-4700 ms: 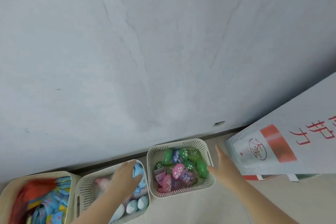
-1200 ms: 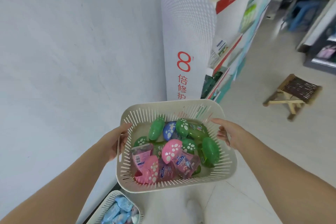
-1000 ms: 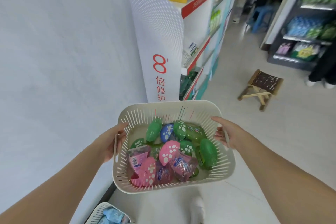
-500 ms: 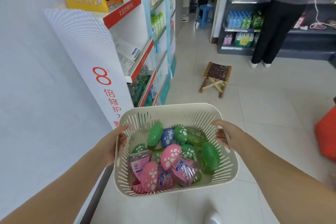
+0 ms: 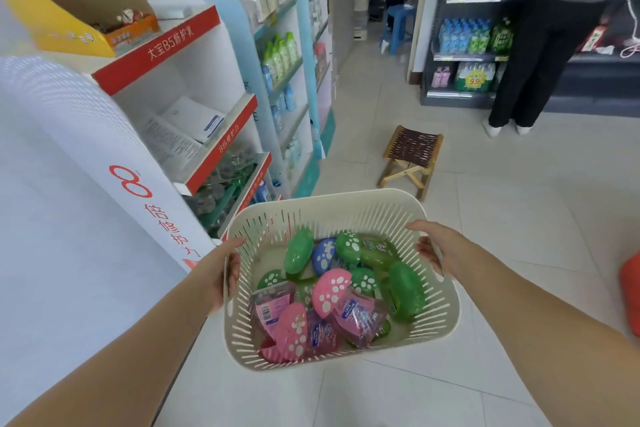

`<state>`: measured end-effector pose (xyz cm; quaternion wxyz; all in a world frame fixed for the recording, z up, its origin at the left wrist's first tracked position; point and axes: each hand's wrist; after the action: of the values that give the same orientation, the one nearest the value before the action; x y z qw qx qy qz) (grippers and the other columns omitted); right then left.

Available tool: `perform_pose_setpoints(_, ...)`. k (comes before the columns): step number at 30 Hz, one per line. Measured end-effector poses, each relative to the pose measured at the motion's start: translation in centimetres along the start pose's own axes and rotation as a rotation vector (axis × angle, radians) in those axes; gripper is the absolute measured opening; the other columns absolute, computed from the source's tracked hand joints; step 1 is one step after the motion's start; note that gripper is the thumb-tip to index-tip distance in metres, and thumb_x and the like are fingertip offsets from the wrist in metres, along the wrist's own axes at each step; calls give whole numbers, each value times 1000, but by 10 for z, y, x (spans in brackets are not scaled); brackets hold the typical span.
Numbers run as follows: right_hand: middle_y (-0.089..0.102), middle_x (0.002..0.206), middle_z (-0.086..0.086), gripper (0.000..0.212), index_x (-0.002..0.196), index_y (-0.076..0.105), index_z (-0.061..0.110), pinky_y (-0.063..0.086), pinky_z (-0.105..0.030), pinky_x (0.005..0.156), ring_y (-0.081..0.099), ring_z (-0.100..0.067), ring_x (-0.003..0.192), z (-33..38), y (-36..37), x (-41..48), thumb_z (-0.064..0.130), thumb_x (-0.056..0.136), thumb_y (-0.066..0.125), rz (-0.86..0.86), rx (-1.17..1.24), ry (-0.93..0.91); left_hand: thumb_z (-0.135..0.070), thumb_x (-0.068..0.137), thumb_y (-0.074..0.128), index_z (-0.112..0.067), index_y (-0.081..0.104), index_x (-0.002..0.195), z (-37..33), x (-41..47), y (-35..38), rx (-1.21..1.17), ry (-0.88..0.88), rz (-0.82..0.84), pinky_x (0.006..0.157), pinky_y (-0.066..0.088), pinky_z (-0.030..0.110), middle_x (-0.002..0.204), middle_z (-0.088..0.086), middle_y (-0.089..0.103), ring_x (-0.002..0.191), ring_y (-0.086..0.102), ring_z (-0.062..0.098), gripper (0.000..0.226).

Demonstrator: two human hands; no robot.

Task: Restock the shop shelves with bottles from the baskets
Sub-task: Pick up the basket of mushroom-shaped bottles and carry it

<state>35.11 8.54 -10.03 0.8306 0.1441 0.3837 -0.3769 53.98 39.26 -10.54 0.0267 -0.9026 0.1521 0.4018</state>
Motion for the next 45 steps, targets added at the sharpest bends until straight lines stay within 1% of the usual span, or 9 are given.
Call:
perform_pose_setpoints(2,46,62,-1,30,72,45,13,23,-8,25,41,-3,22,18,-8,9,27,80,70,8,-8,-18,-36,78,69,-10,65,91,-7,4,17,-25,21,-4,33,31,10,42,-5,47,31,38,4,29)
perform_pose_setpoints(11,53,49,2,34,68,49,14,27,-17,33,38,-6,30,81,-34,54,39,75,70,0,-111,37,-36,80,66,-15,49,53,-48,35,77,-14,39,-12,33,34,9,37,-5,45,28,39,5,38)
perform_pose_setpoints(15,52,55,1,32,71,50,14,27,-20,38,39,-6,29,106,-36,88,38,75,70,-22,-105,50,-37,79,67,-16,47,50,-69,65,102,-3,0,-15,33,34,8,36,-5,45,27,38,5,41)
perform_pose_setpoints(19,48,67,-1,30,85,49,12,24,-10,26,40,-4,22,139,-33,139,33,79,69,-24,-86,39,-36,79,68,-15,49,52,-96,110,128,-21,-38,-31,33,33,8,36,-5,46,27,39,4,39)
perform_pose_setpoints(23,49,59,-1,32,79,48,11,22,-8,26,35,-6,22,184,-27,192,36,77,68,-22,-141,64,-34,79,68,-15,48,53,-133,156,155,-31,-64,-51,32,31,6,35,-5,46,25,39,4,38)
perform_pose_setpoints(31,54,58,1,31,75,51,14,19,-24,44,33,-8,38,286,-18,268,41,77,67,-14,-145,62,-29,82,65,-15,45,54,-226,230,212,-24,-22,-55,29,27,7,32,-5,42,23,35,4,38)
perform_pose_setpoints(35,54,61,1,27,74,53,15,23,-25,47,38,-4,28,335,-15,301,38,78,67,0,-103,30,-31,81,66,-14,43,51,-266,257,240,-22,-14,-70,28,27,7,30,-4,41,22,34,4,41)
perform_pose_setpoints(40,51,63,-1,27,76,52,12,27,-12,28,39,-4,23,395,-11,358,33,79,68,36,-81,-29,-36,80,66,-15,44,49,-296,292,277,-65,-15,-126,29,27,6,31,-5,40,22,34,4,44)
perform_pose_setpoints(45,49,65,-2,27,82,51,10,25,-10,25,40,-4,22,462,-10,422,31,81,68,139,-133,-27,-37,78,68,-16,46,53,-320,325,315,-149,-23,-215,31,29,6,33,-5,41,24,36,4,40)
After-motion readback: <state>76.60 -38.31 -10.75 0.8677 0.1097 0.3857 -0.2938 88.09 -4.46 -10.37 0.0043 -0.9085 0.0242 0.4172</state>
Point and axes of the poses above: each hand's wrist, its own x-axis towards the middle knuckle, its own y-axis out of the palm, z = x × y
